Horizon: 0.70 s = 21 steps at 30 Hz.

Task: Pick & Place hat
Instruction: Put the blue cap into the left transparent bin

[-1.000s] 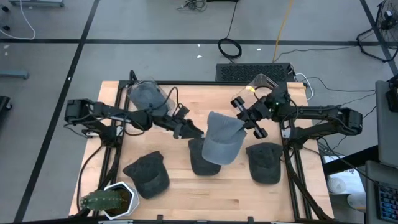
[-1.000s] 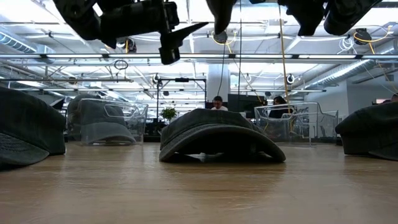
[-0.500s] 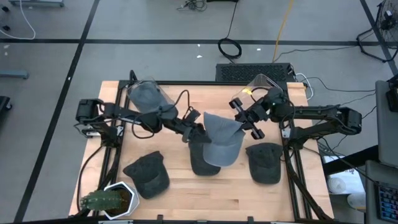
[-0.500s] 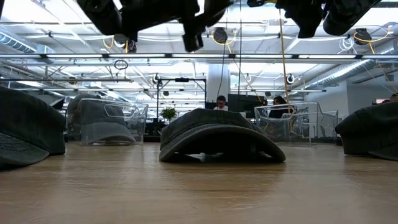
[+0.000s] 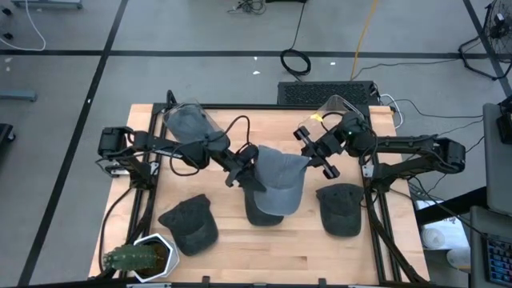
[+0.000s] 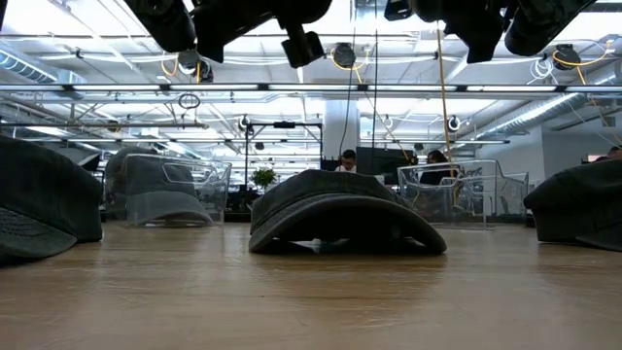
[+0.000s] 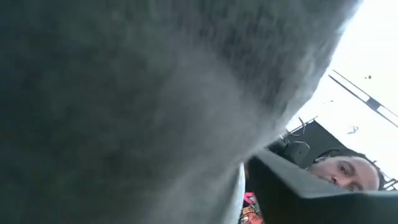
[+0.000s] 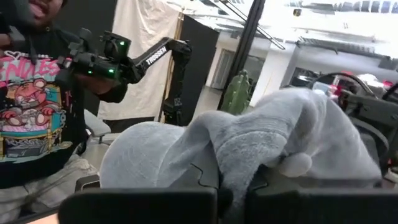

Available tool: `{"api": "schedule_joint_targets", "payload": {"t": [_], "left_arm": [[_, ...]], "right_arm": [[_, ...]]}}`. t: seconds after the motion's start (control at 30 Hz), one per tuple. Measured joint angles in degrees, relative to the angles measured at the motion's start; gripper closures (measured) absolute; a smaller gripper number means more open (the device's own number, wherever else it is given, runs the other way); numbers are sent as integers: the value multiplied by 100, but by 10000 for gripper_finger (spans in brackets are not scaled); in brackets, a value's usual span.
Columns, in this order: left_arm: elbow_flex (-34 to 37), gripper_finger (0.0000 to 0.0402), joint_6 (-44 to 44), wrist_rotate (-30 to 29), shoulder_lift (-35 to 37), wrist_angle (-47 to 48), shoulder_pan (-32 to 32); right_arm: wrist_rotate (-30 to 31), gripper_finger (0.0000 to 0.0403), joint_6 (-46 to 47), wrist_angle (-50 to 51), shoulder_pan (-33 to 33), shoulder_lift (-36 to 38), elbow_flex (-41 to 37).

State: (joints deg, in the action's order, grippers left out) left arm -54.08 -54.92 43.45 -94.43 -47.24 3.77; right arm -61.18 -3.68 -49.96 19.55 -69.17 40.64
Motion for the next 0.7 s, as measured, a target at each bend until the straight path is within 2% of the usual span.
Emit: {"api": "schedule_joint_targets", "payload": {"t": [0.1, 0.13, 0.27, 0.47, 0.57, 0.7], "left_arm": [[0, 364, 128, 64, 1, -4, 12], [0, 381, 148, 81, 3, -2, 20], [2, 384, 195, 139, 4, 84, 83], [11, 392, 330, 210, 215, 461, 258], [9, 392, 825, 116, 557, 1299, 400], [9, 392, 1709, -383, 1195, 2530, 553]], "right_arm": [[469, 395, 21, 242, -5, 0, 0], [687, 388, 44, 366, -13, 0, 0], [1146, 334, 92, 795, -12, 0, 0], [1616, 212, 186, 1502, 186, 213, 0], [1523, 155, 442, 1794, 382, 479, -2], [1473, 100, 557, 2173, 571, 878, 0]]}}
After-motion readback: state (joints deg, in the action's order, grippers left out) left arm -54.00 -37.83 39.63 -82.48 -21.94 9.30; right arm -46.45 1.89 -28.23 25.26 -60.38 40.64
